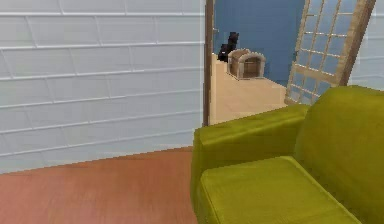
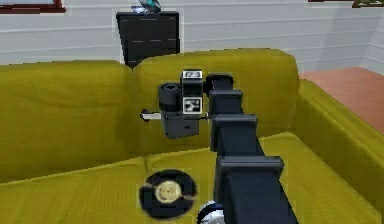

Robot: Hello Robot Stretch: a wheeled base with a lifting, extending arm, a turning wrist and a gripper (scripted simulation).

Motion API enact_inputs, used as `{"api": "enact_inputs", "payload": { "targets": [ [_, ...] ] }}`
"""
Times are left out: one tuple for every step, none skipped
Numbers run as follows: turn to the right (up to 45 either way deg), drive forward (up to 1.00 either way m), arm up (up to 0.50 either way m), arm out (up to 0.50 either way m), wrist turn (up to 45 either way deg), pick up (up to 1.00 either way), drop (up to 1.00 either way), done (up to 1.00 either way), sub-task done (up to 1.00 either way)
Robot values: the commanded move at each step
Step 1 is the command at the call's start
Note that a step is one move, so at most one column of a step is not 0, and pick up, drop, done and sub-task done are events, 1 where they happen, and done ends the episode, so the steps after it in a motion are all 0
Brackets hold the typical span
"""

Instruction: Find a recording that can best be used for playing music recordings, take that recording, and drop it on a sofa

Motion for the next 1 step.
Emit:
{"api": "enact_inputs", "payload": {
  "targets": [
    [0.0,0.0,0.0,-0.1,0.0,0.0,0.0,0.0,0.0]
  ]
}}
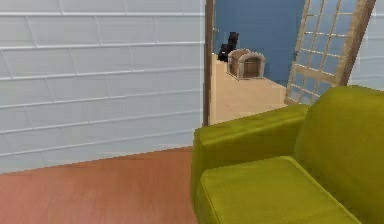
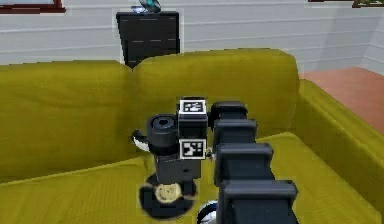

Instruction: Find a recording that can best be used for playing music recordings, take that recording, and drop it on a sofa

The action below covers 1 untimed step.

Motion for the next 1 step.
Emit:
{"api": "enact_inputs", "payload": {
  "targets": [
    [0.0,0.0,0.0,0.0,0.0,0.0,0.0,1.0,0.0]
  ]
}}
